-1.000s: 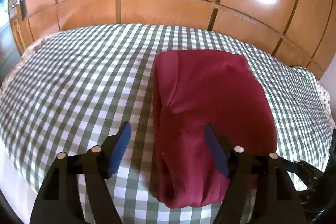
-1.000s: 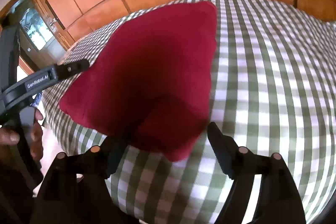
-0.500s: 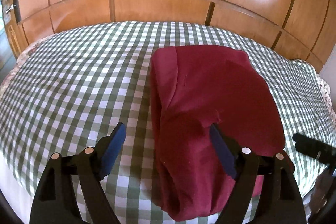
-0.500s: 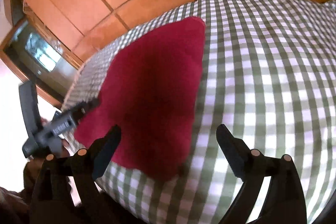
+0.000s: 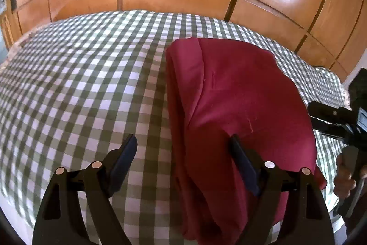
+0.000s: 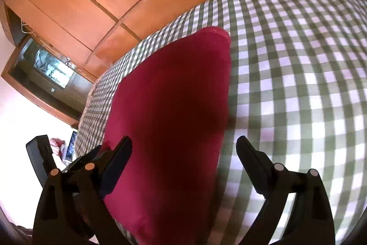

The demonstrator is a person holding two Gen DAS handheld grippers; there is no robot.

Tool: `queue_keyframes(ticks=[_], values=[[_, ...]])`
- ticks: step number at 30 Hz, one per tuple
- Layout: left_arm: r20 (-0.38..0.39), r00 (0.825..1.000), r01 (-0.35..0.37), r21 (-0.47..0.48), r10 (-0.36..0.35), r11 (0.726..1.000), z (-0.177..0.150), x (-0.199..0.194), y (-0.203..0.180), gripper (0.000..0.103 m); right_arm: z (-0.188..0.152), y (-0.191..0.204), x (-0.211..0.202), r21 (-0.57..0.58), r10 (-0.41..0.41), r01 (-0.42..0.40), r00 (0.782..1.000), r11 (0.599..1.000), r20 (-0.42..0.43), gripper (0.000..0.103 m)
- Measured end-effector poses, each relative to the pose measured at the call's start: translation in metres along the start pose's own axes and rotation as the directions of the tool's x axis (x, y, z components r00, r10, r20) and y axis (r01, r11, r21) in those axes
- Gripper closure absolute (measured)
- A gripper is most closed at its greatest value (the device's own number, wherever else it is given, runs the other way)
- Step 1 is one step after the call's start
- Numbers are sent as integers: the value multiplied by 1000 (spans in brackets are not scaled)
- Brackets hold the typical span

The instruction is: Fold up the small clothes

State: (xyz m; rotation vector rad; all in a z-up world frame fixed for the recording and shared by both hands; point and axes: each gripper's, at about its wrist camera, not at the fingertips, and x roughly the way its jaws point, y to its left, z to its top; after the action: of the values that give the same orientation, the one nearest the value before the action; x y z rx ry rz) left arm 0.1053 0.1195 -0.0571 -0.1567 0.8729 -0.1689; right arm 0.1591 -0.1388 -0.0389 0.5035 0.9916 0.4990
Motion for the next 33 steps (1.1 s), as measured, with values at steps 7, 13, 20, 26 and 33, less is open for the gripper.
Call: queue_keyframes(ticks=[7,13,20,26,33], values=[[2,996,85,-40,-85,996,-6,6,14,16,-3,1,29,9,56,-56,996,998,-66,11],[-40,965,248,-203,-261,947,-10,20,43,15,2,7,57,28,120,-118,987,993,-105,10],[-1,937,339,-229,-349,912,-13,24,52,19,3,23,77,6,99,-99,989,995,-105,26],[-3,871,478,-226,-492,848,-15,22,38,52,-9,45,50,-79,45,-46,999,996,-17,56],[-20,786,607,-158,-618,778,-1,16,-19,57,-16,36,-20,-99,-8,21,992,995,129,58]])
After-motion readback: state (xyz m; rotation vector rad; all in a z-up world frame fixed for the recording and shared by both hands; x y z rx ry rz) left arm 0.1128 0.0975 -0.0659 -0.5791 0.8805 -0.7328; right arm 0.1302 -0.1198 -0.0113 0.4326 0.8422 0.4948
